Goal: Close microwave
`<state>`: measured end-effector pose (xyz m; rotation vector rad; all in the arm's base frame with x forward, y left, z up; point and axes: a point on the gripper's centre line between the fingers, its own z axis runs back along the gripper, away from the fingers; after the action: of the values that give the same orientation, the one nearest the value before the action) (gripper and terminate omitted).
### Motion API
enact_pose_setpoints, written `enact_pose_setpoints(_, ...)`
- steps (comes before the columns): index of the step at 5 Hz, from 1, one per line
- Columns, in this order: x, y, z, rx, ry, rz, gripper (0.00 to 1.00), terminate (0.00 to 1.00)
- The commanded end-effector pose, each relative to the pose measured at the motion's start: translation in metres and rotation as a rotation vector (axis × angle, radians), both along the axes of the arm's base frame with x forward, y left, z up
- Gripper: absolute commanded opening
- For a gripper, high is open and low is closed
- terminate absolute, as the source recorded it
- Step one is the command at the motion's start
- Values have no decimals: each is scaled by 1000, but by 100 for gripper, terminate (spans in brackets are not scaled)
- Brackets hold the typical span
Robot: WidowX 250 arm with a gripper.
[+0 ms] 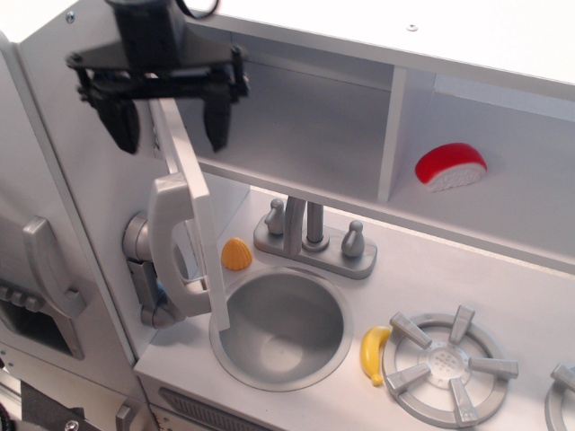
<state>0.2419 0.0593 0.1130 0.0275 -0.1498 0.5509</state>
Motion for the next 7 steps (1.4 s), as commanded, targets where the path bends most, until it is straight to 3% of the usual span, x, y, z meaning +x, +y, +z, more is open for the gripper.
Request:
enact_pose_setpoints(1, 12, -24, 0, -132, -97, -24, 100, 0)
enact_pose_setpoints(3, 40, -50, 21, -200, -148, -19, 100, 0)
enact_pose_setpoints(4, 42, -60, 52, -266, -163, -29, 100, 0)
enact_pose_setpoints(5, 24, -59, 71, -301, -170, -73, 100, 0)
enact_pose_setpoints(6, -6, -50, 78, -298, -154, -143, 100, 0)
enact_pose_setpoints(7, -25, -33, 64, -208, -73, -165, 100, 0)
